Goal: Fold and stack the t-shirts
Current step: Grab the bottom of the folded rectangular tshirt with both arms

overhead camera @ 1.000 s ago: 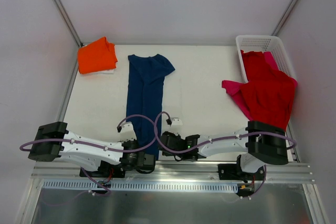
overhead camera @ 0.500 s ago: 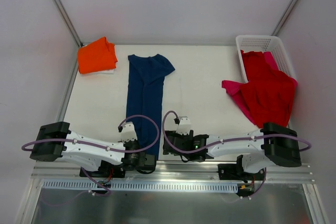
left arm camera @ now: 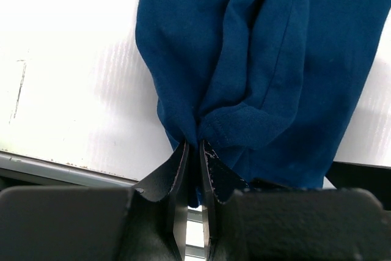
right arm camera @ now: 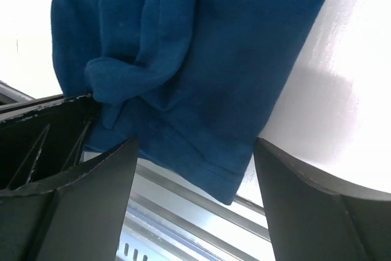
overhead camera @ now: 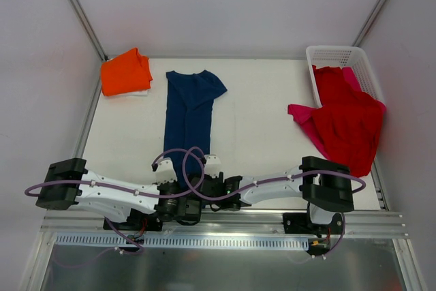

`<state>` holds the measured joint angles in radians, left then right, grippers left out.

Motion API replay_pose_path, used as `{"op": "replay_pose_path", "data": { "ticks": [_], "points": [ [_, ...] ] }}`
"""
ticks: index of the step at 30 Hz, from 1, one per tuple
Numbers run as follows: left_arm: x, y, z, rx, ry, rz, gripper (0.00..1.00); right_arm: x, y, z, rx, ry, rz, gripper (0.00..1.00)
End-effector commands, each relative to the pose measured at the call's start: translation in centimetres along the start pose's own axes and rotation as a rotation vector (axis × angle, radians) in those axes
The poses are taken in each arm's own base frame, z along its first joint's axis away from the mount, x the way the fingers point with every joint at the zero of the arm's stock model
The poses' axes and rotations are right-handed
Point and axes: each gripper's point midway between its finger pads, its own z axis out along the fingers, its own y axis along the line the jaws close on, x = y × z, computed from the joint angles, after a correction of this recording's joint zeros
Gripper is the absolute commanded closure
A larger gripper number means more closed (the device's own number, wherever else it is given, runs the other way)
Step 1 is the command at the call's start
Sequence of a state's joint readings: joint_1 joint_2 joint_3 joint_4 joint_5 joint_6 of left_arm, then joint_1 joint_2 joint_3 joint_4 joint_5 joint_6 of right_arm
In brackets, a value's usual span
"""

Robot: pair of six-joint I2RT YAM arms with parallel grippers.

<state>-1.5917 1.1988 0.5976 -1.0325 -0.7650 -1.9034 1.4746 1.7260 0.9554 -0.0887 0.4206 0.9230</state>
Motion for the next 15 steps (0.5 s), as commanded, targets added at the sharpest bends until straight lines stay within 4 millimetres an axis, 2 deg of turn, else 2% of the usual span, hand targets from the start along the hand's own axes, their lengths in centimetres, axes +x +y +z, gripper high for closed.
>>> {"op": "replay_pose_path", "data": {
  "ticks": [1,7,10,11,12,13,14,15],
  "points": [
    [-0.4,0.4,0.1,0.006,-0.024,-0.014,1.0,2.1,-1.4,0.5,0.042,0.075,-0.029,0.2],
    [-0.3,0.7,0.3,0.003,-0.025,-0.015,1.0,2.2,-2.0,0.5,0.055,0.069,-0.028,0.28],
    [-0.3,0.8,0.3,0.004,-0.024,-0.019,1.0,2.2,-2.2,0.5,0.058,0.069,-0.026,0.39],
    [-0.3,0.9,0.3,0.003,-0.023,-0.021,1.0,2.3,-2.3,0.5,0.059,0.071,-0.028,0.58],
    [-0.3,1.0,0.4,0.003,-0.025,-0.023,1.0,2.3,-2.4,0.5,0.06,0.071,-0.031,0.7],
    [-0.3,1.0,0.4,0.003,-0.023,-0.025,1.0,2.4,-2.6,0.5,0.064,0.072,-0.033,0.9],
    [-0.3,1.1,0.5,0.004,-0.023,-0.029,1.0,2.4,-2.8,0.5,0.065,0.073,-0.034,0.99],
    [-0.3,1.2,0.5,0.001,-0.022,-0.028,1.0,2.5,-2.9,0.5,0.067,0.072,-0.033,1.0]
  ]
}}
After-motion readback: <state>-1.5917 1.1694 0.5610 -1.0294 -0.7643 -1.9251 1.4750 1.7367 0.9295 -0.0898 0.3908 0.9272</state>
